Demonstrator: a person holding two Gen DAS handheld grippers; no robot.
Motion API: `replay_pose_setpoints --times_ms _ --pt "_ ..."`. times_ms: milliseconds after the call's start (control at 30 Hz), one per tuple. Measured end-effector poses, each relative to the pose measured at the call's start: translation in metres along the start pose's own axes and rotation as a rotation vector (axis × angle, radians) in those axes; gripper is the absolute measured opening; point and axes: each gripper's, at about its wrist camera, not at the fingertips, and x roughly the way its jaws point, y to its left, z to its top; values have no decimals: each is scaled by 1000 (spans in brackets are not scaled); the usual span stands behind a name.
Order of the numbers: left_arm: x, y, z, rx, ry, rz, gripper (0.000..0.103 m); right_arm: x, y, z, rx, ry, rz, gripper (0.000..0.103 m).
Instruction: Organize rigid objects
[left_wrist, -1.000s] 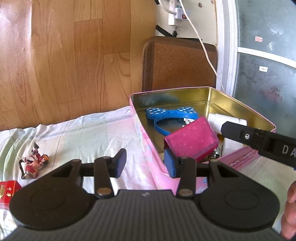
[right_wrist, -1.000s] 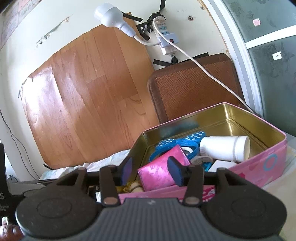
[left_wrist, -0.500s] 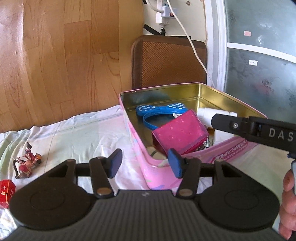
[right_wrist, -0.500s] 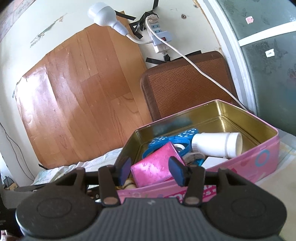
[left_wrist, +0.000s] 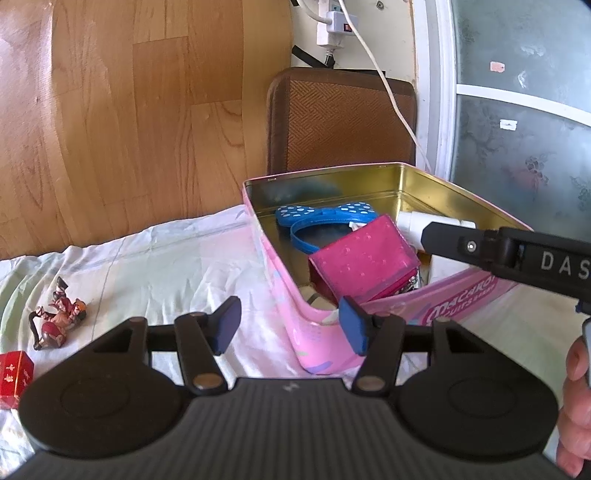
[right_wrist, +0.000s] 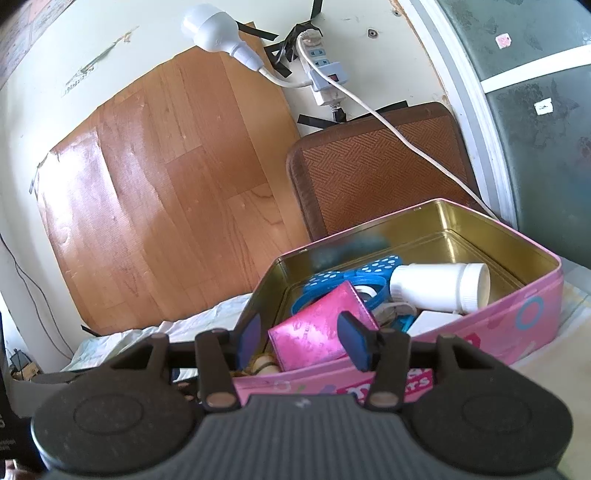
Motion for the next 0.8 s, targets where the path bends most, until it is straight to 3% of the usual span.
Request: replay_pose_setpoints --times_ms 800 --pt "-7 57 -27 -122 21 62 68 7 53 -16 -124 20 57 49"
